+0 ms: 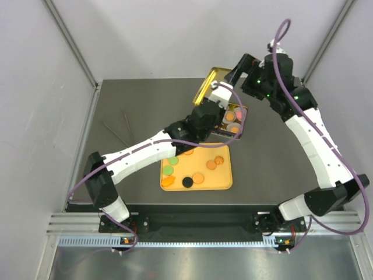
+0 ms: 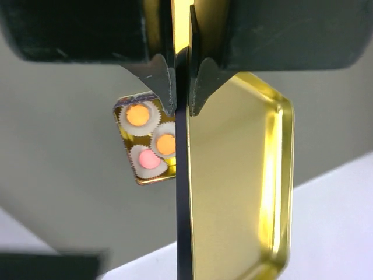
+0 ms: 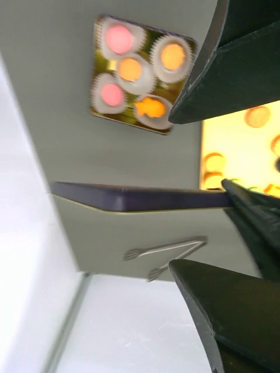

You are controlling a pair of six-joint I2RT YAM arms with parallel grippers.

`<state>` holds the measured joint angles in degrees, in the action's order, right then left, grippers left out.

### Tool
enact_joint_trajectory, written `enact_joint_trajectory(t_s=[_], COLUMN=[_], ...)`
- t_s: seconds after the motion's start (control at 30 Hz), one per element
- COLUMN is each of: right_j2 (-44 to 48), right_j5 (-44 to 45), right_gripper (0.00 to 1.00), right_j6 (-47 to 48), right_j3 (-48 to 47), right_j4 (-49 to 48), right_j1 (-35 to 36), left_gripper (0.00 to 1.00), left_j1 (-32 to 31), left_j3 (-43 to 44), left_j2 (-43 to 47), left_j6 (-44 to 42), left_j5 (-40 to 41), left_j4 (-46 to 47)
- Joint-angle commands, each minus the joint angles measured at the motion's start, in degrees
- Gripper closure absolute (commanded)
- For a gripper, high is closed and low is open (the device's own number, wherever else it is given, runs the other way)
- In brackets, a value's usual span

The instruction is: Pack the cookies

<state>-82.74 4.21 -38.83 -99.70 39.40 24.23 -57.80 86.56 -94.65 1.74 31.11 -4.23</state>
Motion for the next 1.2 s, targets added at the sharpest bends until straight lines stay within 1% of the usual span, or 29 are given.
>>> enact_joint_trajectory(t_s=[0.0,0.07,0.1,0.17,0.2,0.27,0.3,0.33,0.4,0.43,0.47,0.5,0.53,0.6,0.63,0.67,0.77,0.8,0.87,0.9,1.0,1.1,1.17], right_j2=[4.9,6.5,7.1,9.1,9.8,12.1,12.9,13.6,14.5,14.7,14.8,14.7,14.5,13.7,13.2,12.6,11.8,11.6,10.4,10.0,8.4,5.8,3.7], right_j5=[-0.2,-0.3,-0.3,-0.1,0.2,0.0,-1.2,-2.7,-6.8,-8.2,-10.6,-11.4,-12.1,-13.3,-14.4,-15.1,-16.3,-16.2,-15.6,-15.5,-15.3,-15.3,-15.5], right_gripper=[0.0,0.0,0.0,0.0,0.0,0.0,0.0,0.0,0.0,0.0,0.0,0.0,0.0,0.0,0.0,0.0,0.0,0.0,0.0,0.0,0.0,0.0,0.0], right_j6=[2.5,3.0,3.1,4.4,4.8,6.2,6.8,7.1,7.4,7.4,6.8,6.6,6.3,6.0,5.3,4.9,3.2,3.2,3.1,3.0,2.4,1.8,1.2], right_j3=[0.6,1.5,2.9,5.0,7.8,11.8,16.7,19.1,25.2,27.3,29.4,32.9,34.5,37.8,38.8,39.7,43.4,44.2,45.0,45.4,47.0,48.2,48.8], right_j4=[-6.0,-7.0,-7.3,-9.1,-9.6,-11.7,-15.4,-17.1,-21.8,-23.5,-25.6,-27.0,-29.8,-31.6,-33.4,-34.6,-38.8,-39.0,-39.0,-40.4,-42.7,-44.6,-46.2], right_j1=[-2.5,-3.9,-5.0,-5.9,-6.8,-8.0,-9.5,-10.4,-13.1,-14.0,-15.0,-16.6,-17.3,-18.9,-19.5,-20.3,-22.2,-22.6,-22.7,-22.9,-23.1,-23.2,-23.2], left_gripper=[1.0,1.0,1.0,1.0,1.0,1.0,1.0,1.0,1.0,1.0,1.0,1.0,1.0,1.0,1.0,1.0,1.0,1.0,1.0,1.0,1.0,1.0,1.0], left_j1=[5.0,8.0,9.0,11.1,11.8,14.5,15.4,17.2,18.9,20.3,20.7,21.1,21.8,22.6,23.3,23.6,24.1,24.2,24.5,24.8,25.1,25.7,25.9], left_j3=[1.0,0.8,0.6,0.6,0.8,0.8,0.5,0.2,-0.3,-0.3,-0.3,-0.2,0.1,0.0,-0.1,-0.2,0.0,-0.1,-0.8,-1.3,-3.2,-4.5,-5.5], left_j2=[4.1,4.3,4.4,4.4,4.2,3.9,3.3,2.9,1.1,0.4,-0.4,-1.9,-2.7,-5.4,-6.4,-8.6,-12.1,-14.6,-17.7,-18.8,-21.3,-23.2,-24.6], left_j6=[11.2,15.6,17.0,20.6,22.0,27.7,29.8,34.3,39.0,43.0,44.7,46.1,49.1,52.7,56.4,58.2,63.9,65.5,70.1,73.1,76.5,80.3,82.3], left_j5=[-12.2,-15.7,-19.0,-21.8,-25.0,-29.5,-31.1,-37.1,-41.9,-43.8,-46.9,-48.2,-49.1,-53.0,-54.5,-56.4,-59.1,-61.0,-62.3,-63.3,-64.0,-64.6,-65.0], left_j4=[-0.7,-0.8,-0.5,0.1,1.1,2.5,3.5,6.7,9.4,12.5,13.8,15.3,16.2,20.5,22.0,25.2,29.3,32.6,35.9,40.0,46.2,49.0,52.4])
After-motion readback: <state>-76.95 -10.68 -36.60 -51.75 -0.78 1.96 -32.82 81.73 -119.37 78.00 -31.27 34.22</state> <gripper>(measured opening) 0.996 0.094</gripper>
